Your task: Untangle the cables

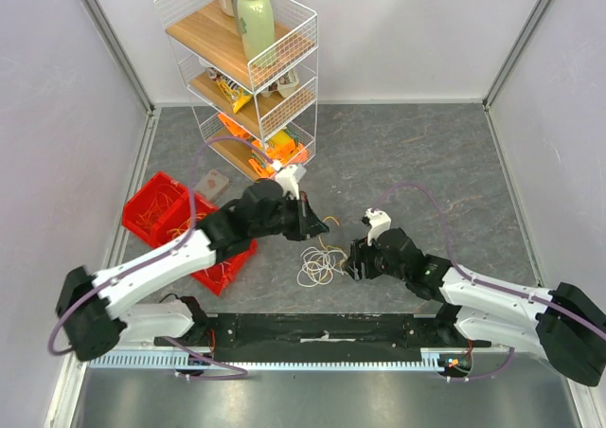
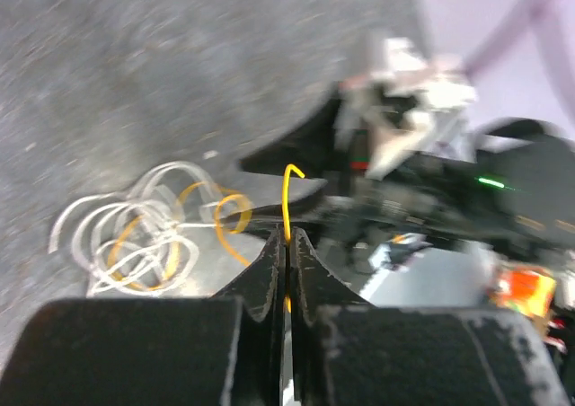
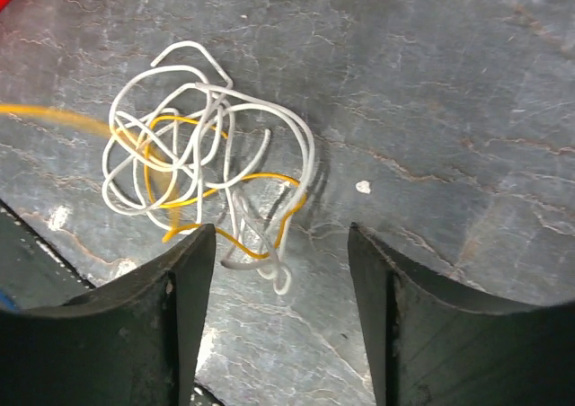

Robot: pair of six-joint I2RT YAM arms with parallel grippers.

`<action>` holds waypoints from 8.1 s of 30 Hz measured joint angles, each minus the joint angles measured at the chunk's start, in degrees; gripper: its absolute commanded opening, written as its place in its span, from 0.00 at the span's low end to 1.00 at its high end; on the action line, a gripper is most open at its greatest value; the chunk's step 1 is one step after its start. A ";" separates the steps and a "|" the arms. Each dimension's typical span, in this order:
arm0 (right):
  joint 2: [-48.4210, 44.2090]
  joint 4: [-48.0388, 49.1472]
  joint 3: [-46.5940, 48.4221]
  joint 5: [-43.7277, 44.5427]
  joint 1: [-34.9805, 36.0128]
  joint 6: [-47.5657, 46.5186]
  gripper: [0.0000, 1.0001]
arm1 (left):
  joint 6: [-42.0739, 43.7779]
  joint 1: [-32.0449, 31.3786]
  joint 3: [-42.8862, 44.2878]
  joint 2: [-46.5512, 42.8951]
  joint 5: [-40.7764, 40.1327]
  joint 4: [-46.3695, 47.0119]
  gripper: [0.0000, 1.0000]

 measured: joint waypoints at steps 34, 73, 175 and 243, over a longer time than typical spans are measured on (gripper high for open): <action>0.79 -6.58 7.30 26.82 0.81 14.99 0.45 | 3.82 -0.02 17.68 -33.55 0.35 -5.95 0.02; 3.41 -13.14 6.67 17.70 -14.80 -1.22 0.72 | 29.92 30.27 53.86 -3.41 -36.79 -37.99 0.02; 1.49 -11.52 5.81 16.17 -14.80 -1.84 0.73 | 38.64 48.37 50.56 -13.44 -33.14 -21.57 0.02; -0.48 -9.81 4.72 12.41 -14.80 -3.19 0.73 | 101.35 32.15 38.40 -6.47 -77.92 32.22 0.02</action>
